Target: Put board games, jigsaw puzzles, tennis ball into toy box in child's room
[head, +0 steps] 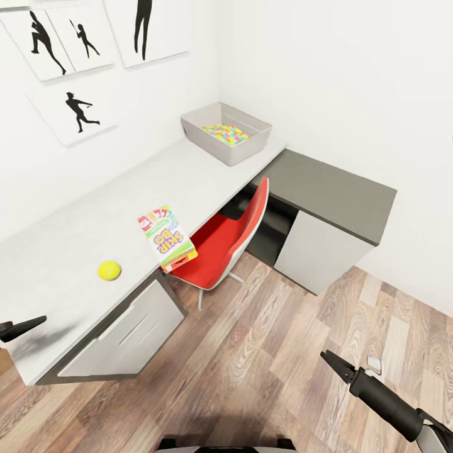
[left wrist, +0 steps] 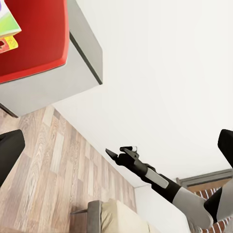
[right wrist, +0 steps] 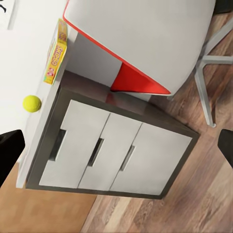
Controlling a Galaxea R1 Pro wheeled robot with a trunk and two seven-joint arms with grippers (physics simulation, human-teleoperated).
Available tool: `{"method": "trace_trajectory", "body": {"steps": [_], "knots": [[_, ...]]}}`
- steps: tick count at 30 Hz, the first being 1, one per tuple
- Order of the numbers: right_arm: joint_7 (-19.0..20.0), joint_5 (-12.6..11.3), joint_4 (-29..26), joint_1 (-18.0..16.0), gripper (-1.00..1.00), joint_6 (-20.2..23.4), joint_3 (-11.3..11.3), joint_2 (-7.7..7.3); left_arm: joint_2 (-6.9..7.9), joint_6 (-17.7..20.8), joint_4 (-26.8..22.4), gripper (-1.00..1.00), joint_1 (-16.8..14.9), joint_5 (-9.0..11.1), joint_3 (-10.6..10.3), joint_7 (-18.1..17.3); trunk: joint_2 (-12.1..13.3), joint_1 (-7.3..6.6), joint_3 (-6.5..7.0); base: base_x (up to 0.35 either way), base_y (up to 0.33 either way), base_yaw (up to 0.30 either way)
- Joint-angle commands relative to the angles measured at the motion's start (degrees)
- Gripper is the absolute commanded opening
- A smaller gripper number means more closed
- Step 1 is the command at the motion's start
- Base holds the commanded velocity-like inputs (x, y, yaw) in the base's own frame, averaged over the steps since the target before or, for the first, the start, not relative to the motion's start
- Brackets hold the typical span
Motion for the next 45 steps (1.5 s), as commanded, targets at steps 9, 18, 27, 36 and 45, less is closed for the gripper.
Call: {"method": "trace_trajectory", "body": {"steps": [9, 18, 27, 36, 45], "knots": [[0.3, -0.4, 0.1, 0.0, 1.00, 0.3, -0.3, -0.09, 0.03, 1.2, -0.2, 1.00, 0.0, -0.1, -0.1, -0.2, -3.7, 2.00, -0.87, 0.000, 0.000, -0.026], [1.8, -0.3, 0.1, 0.0, 1.00, -1.4, -0.4, 0.01, -0.05, 1.3, -0.1, 1.00, 0.0, -0.1, -1.0, -0.2, -7.3, 3.98, -1.67, 0.000, 0.000, -0.001], [2.1, -0.2, 0.2, 0.0, 1.00, -1.9, -0.4, -0.26, -0.04, 1.3, 0.0, 1.00, 0.0, -0.1, -1.9, -0.2, -10.9, 5.95, -2.45, 0.000, 0.000, 0.000], [2.2, -0.2, 0.3, 0.0, 1.00, -1.9, -0.7, -0.38, -0.06, 1.1, 0.0, 1.00, 0.0, -0.1, -2.0, -0.2, -14.5, 7.93, -3.22, 0.000, 0.000, 0.000], [3.6, -0.2, 1.7, 0.0, 1.00, -1.9, -1.4, -0.50, -0.06, 1.2, 0.0, 1.00, 0.0, -0.1, -2.1, -0.2, -18.1, 9.91, -3.99, 0.000, 0.000, 0.000]]}}
